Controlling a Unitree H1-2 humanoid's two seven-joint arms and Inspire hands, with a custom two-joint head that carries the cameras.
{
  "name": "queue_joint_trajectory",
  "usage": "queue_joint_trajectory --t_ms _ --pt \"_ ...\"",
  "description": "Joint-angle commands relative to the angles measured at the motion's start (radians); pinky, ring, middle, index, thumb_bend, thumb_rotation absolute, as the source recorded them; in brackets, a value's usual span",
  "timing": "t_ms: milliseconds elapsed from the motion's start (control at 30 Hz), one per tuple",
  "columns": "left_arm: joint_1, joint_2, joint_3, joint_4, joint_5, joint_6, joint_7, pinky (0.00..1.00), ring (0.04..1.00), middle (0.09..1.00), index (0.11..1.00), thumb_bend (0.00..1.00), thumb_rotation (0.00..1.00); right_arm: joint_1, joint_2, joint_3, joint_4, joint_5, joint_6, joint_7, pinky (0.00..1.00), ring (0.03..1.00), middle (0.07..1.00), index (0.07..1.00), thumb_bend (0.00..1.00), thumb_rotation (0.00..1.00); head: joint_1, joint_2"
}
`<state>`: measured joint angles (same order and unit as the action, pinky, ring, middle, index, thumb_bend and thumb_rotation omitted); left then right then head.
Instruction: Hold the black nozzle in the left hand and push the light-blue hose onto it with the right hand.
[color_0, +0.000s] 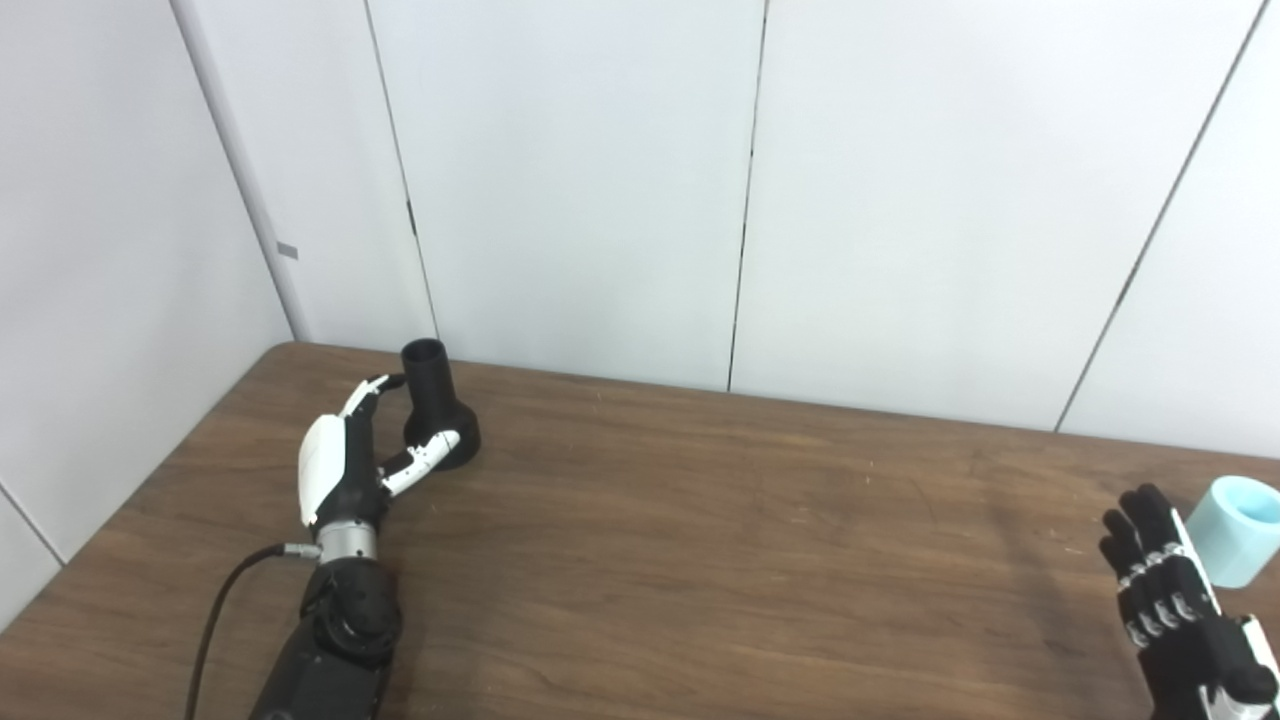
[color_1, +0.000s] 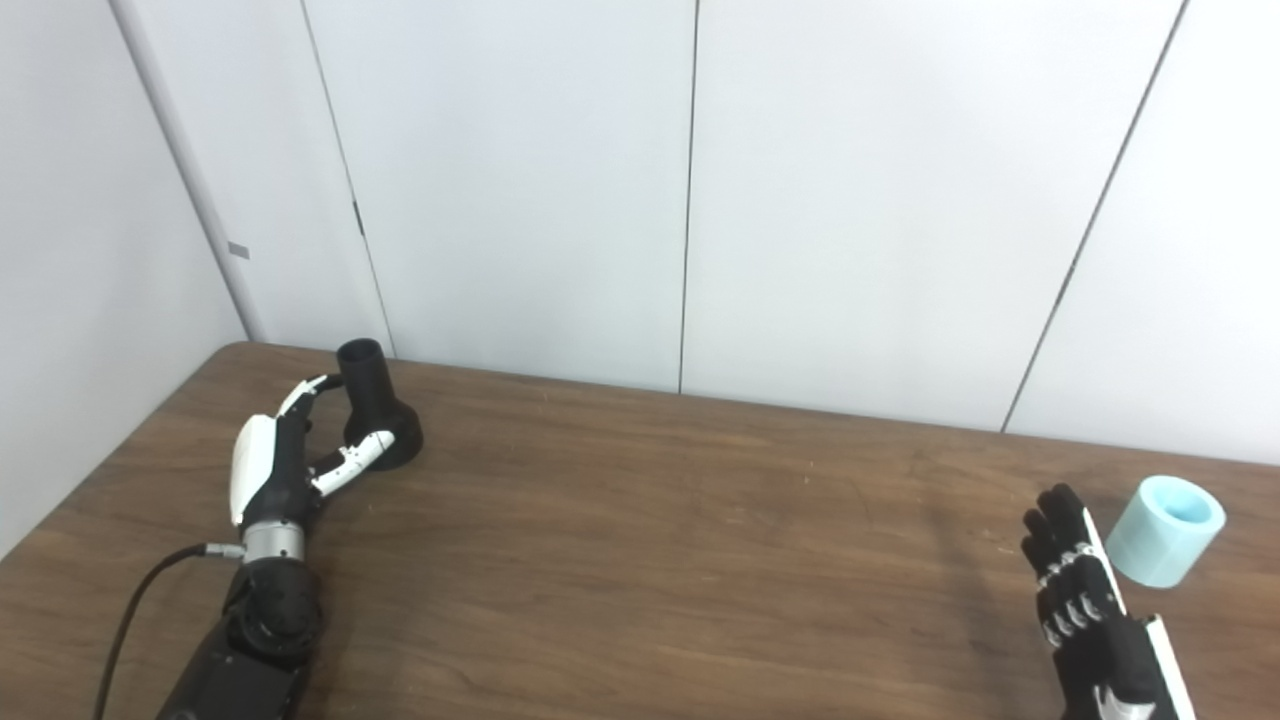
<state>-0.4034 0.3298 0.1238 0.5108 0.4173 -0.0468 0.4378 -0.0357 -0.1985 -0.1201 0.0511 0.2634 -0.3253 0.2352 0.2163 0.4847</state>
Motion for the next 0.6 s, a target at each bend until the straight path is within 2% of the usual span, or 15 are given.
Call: queue_joint_trajectory --t_ms 0,567 --pt "-0.041 0.025 -0.011 0.01 0.017 -0.011 0.027 0.83 0.915 0.907 0.741 0.67 0.5 0.089 0.022 0.006 0.053 -0.001 0.004 -0.006 1.0 1.0 1.0 1.0 0.79 1.0 0.001 0.001" --pt "-0.062 0.062 -0.058 0.075 0.025 -0.011 0.028 0.81 0.904 0.9 0.766 0.68 0.52 0.091 0.025 0.007 0.039 -0.01 0.009 -0.007 1.0 1.0 1.0 1.0 0.78 1.0 -0.002 0.009"
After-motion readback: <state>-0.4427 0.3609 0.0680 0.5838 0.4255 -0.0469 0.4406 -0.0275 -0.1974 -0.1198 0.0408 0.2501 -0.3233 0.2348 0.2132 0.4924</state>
